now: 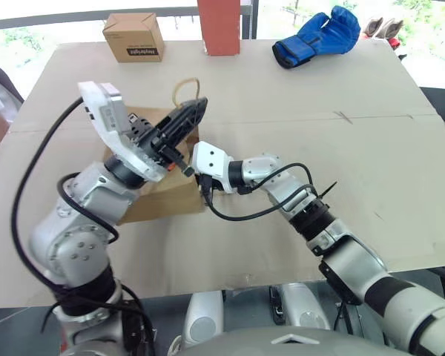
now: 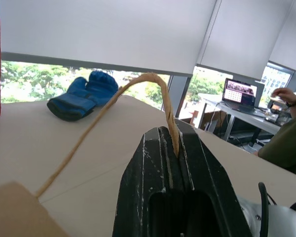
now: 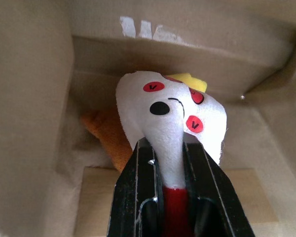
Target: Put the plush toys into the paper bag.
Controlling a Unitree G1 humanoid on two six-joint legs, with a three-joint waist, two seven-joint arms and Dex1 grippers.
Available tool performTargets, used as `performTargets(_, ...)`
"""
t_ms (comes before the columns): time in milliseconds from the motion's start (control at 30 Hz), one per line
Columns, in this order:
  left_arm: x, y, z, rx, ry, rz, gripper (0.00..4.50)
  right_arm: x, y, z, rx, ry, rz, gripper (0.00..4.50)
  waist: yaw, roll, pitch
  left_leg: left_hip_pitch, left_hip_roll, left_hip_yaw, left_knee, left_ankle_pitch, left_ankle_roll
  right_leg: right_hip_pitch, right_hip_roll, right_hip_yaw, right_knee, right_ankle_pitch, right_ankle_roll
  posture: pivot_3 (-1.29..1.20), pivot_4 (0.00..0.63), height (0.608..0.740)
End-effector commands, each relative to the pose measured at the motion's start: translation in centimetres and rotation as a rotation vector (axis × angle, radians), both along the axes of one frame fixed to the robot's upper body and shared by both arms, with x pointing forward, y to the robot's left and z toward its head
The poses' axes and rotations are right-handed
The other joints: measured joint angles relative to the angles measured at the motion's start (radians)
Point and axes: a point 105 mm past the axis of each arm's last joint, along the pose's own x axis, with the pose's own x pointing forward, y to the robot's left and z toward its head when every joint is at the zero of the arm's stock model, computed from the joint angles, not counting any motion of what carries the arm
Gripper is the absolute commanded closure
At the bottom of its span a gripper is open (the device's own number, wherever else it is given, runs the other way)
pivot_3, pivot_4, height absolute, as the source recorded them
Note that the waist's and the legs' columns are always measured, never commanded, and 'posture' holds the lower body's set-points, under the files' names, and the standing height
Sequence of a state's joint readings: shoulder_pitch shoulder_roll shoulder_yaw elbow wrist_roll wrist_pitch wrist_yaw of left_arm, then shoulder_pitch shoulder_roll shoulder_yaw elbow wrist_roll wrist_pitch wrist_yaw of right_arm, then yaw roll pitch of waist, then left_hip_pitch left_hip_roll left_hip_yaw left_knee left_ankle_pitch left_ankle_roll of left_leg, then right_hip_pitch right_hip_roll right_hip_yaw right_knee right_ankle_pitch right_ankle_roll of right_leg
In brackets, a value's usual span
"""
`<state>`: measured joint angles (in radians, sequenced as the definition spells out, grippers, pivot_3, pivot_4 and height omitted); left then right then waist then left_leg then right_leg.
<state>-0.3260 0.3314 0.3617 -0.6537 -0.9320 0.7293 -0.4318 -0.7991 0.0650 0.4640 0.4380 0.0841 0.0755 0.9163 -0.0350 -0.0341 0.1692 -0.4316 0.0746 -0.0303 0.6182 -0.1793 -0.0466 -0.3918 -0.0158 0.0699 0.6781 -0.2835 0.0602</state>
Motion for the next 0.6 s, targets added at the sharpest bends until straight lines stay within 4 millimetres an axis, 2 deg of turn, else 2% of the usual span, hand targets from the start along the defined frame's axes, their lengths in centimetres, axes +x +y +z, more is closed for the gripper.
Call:
performTargets(33,-1.3,-1.2,1.3,-0.072,-0.108,-0.047,4.5,-0.3,-1.7,1.9,0.085,0.022,-0.009,4.48,0.003,0.0,0.0,0.0,0.0,0.0,0.0,0.0,0.0,0.0,0.0,0.0,0.0,0.0,0.0,0.0,0.15,0.74)
performTargets(167,-1.3,-2.4,1.7,-0.147,-0.138,-0.126,4.5,-0.1,-7.0,3.4,0.085,0.036,-0.109,4.48,0.02,0.001,0.0,0.0,-0.001,0.0,0.001,0.0,0.0,0.0,0.0,0.0,0.0,0.0,0.0,0.0,0.15,0.74)
performTargets(267,-0.9,-3.5,2.4,-0.226,-0.16,-0.225,4.5,-0.7,-11.3,3.8,-0.006,0.009,-0.189,4.48,0.023,0.001,0.0,0.0,-0.001,0.0,0.001,0.0,0.0,0.0,0.0,0.0,0.0,0.0,0.0,0.0,0.15,0.74)
performTargets(333,-0.7,-4.1,2.5,-0.245,-0.159,-0.279,4.5,-0.9,-13.2,4.1,-0.059,-0.01,-0.252,4.48,0.023,0.001,0.001,0.0,-0.001,0.0,0.002,0.0,0.0,0.0,0.0,0.0,0.0,0.0,0.0,0.0,0.15,0.74)
performTargets(467,-0.1,-3.5,1.4,-0.203,-0.139,-0.315,4.5,-1.4,-14.1,3.3,-0.152,-0.026,-0.305,4.48,-0.004,0.001,0.0,0.002,-0.001,0.0,0.0,0.0,0.0,0.0,0.001,0.002,0.0,0.0,0.0,0.0,0.15,0.74)
performTargets(600,0.7,-3.0,0.5,-0.125,-0.14,-0.326,4.5,-1.5,-13.7,2.1,-0.191,-0.017,-0.327,4.48,-0.007,0.001,0.0,0.001,-0.001,-0.003,0.0,0.0,0.0,0.0,0.003,0.002,0.0,0.0,0.0,0.0,0.15,0.74)
